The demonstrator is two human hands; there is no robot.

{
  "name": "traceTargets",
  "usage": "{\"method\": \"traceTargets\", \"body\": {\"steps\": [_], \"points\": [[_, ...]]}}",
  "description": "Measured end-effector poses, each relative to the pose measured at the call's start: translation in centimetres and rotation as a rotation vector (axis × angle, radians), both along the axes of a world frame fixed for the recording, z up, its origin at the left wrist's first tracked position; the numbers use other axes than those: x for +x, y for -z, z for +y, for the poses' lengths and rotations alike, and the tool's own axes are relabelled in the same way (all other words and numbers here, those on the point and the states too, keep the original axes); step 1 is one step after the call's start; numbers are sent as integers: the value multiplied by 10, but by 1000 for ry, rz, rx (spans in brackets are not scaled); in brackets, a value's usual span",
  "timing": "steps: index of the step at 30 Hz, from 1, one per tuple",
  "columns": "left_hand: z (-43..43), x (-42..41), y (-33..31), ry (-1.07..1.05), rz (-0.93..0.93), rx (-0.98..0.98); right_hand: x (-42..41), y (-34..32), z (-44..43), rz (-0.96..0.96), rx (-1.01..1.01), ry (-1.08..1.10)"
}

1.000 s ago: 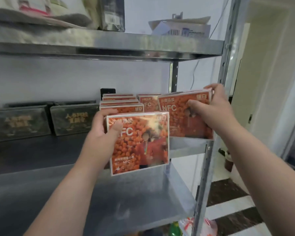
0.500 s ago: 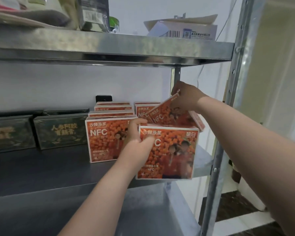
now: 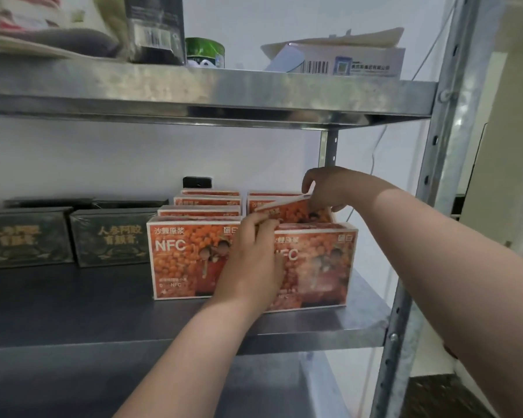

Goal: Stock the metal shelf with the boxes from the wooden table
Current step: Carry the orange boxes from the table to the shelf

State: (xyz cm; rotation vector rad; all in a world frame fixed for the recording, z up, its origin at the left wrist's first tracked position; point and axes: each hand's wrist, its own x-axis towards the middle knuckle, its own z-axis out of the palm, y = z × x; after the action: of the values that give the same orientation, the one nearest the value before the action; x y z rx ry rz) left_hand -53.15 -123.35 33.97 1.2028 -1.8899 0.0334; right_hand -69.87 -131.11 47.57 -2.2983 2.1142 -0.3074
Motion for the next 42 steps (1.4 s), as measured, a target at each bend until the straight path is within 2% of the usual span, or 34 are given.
{"method": "traceTargets", "body": {"steps": [2, 5, 9, 15, 19, 21, 23, 26, 28, 29, 33, 42], "points": [[-3, -1, 1, -75, -172, -138, 1, 1, -1, 87, 43, 25], [-6, -1, 3, -120, -376, -144, 6, 7, -4, 252, 75, 51], [-15, -2, 6, -183, -470, -186, 8, 12, -11, 226, 125, 39], [-33, -8, 10, -226, -501, -261, 7, 13, -22, 127, 119, -26], [-37, -14, 12, -259, -516, -284, 6, 15, -21, 157, 64, -68], [-36, -12, 12, -267, -522, -276, 5, 17, -21, 112, 22, -63], [-33, -2, 10, -278, -488, -281, 3, 23, -18, 35, -79, -68], [-29, 29, 3, -339, -409, -273, 1, 41, 1, -106, -339, -146], [-32, 56, 0, -408, -387, -237, 4, 57, 21, -210, -401, -192], [-33, 68, 0, -438, -383, -218, 7, 65, 30, -207, -395, -208], [-37, 95, 2, -483, -425, -165, 14, 92, 40, 37, -413, -186], [-36, 103, 5, -449, -433, -174, 37, 113, 26, 73, -553, -155]]}}
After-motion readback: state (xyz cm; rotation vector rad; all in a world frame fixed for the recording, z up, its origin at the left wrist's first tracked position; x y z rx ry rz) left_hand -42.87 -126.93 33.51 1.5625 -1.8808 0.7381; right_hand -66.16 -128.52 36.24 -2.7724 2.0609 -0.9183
